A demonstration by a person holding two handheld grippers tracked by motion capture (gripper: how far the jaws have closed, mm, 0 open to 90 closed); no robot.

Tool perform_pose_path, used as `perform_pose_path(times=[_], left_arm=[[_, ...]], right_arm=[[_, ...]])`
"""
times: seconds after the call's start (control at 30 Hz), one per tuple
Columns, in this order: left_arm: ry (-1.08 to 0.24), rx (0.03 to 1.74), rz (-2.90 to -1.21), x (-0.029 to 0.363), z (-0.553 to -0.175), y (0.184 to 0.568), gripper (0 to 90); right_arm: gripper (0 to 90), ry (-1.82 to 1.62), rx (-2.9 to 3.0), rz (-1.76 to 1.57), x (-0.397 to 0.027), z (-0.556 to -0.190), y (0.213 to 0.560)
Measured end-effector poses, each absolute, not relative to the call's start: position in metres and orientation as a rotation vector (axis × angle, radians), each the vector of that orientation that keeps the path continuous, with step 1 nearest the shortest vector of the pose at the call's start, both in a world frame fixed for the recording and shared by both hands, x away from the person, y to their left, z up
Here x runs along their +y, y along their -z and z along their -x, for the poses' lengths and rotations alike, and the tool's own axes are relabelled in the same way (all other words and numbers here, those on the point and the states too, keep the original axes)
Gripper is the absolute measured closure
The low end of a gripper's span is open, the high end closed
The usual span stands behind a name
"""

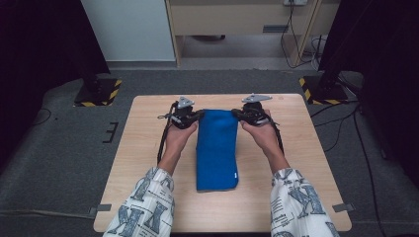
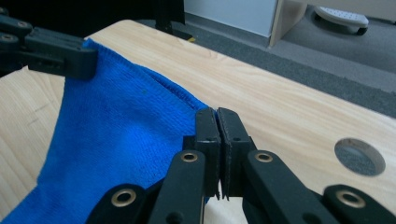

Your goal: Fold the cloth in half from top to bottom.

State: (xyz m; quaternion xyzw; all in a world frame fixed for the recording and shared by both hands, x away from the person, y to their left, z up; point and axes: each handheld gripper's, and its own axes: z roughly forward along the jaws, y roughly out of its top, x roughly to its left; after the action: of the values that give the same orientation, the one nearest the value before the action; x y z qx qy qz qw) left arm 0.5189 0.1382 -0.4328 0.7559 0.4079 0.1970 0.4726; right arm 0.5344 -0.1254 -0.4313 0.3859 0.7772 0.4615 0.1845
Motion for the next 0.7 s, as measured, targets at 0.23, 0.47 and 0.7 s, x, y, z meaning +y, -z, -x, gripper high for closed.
perform_pose_path(times=[0.23,0.47,0.7], left_arm=[[-0.481,1.010,-1.852,0.142,-0.518,0.432,87.0],[-0.488,0.978,-1.861,0.138,-0.508,0.433,87.0],[-0.495,0.961,-1.872,0.139,-0.501,0.434,87.0]], right_arm=[[88.1,-1.316,2.192,-1.070,-0.123,-0.533,0.430],[88.1,-1.322,2.187,-1.061,-0.127,-0.518,0.432],[88.1,-1.331,2.187,-1.043,-0.129,-0.508,0.430]])
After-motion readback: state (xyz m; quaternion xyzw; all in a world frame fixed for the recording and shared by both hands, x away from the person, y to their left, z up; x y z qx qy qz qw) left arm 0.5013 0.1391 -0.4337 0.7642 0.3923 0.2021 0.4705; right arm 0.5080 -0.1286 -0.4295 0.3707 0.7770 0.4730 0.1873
